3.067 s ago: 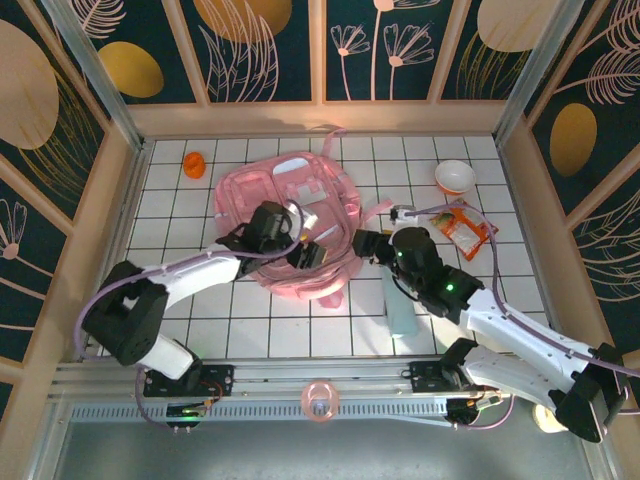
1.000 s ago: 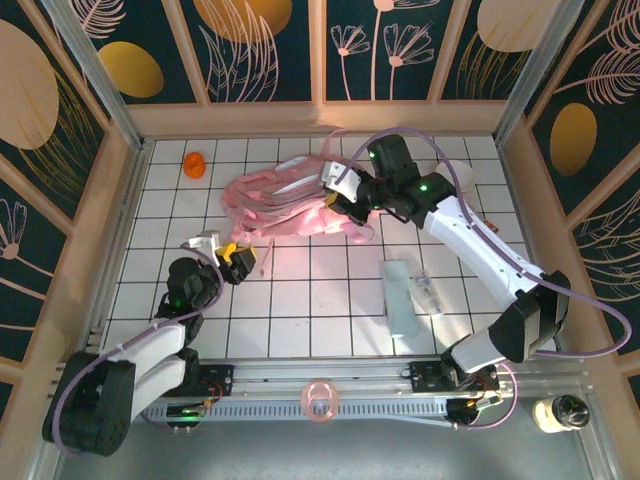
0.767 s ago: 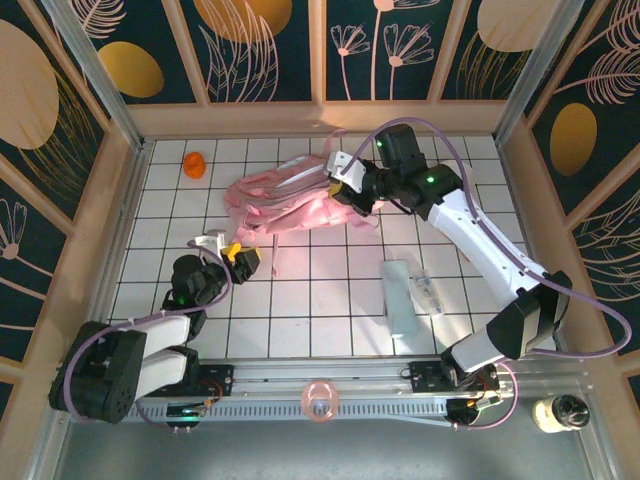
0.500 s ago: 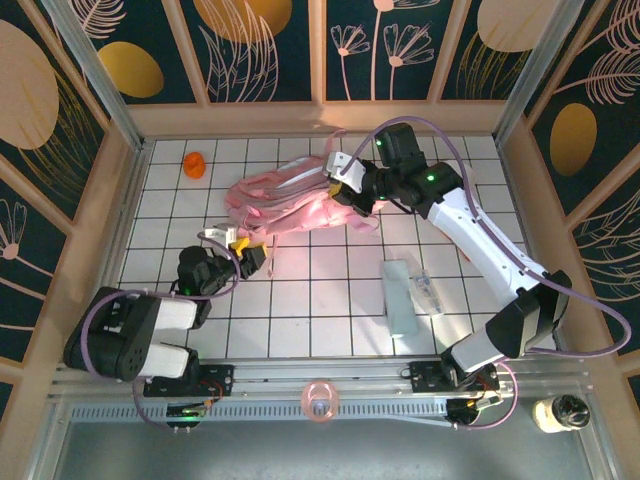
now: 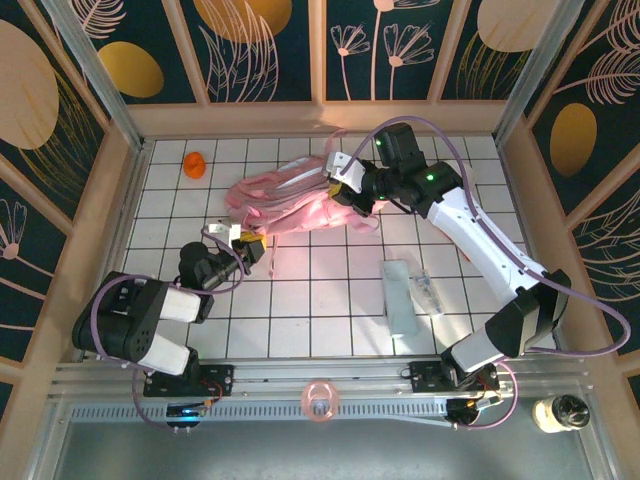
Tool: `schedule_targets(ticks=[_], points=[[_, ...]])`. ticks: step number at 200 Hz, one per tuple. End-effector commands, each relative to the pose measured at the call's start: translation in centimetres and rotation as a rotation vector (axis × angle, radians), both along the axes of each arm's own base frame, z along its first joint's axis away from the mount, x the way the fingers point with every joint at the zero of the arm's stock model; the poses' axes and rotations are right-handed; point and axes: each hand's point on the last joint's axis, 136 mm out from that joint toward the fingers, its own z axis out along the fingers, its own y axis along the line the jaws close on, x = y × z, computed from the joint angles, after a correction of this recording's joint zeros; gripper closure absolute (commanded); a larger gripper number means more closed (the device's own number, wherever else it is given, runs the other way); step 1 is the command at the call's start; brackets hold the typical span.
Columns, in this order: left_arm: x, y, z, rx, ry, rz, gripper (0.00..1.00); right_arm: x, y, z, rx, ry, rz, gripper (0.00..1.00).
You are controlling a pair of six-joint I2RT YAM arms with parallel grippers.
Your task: Pack the student bag
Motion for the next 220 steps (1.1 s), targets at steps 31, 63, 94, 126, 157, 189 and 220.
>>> schedule_targets(ticks=[31,63,94,126,157,189,220], points=[[0.1,-0.3,2.0,-0.029,-0.052,-0.024,1.00,0.9,0.4,4.6,0.114,-0.120,-0.015,1.00],[-0.6,-0.8,3.1,-0.077,-0.027,-0.056,1.00,1.6,0.2,3.4,0.132,-0.115,-0.086,1.00],[-2.1,-2.1,4.3,-0.078,0.018,-0.135,1.00,2.3,0.4,0.9,0.165,-0.116,-0.189,1.00],[-5.0,-3.8,5.6,-0.053,0.041,-0.245,1.00,3.3,0.7,-1.6,0.204,-0.098,-0.299,1.00],[-7.1,-4.9,5.9,-0.025,0.090,-0.329,1.00,2.3,2.7,-2.4,0.297,-0.084,-0.297,1.00],[-7.8,-5.7,6.7,-0.068,0.127,-0.367,1.00,1.1,5.1,-4.8,0.320,-0.039,-0.301,1.00],[-8.4,-6.1,5.1,-0.045,0.225,-0.386,1.00,1.0,5.4,-6.7,0.343,0.038,-0.380,1.00]])
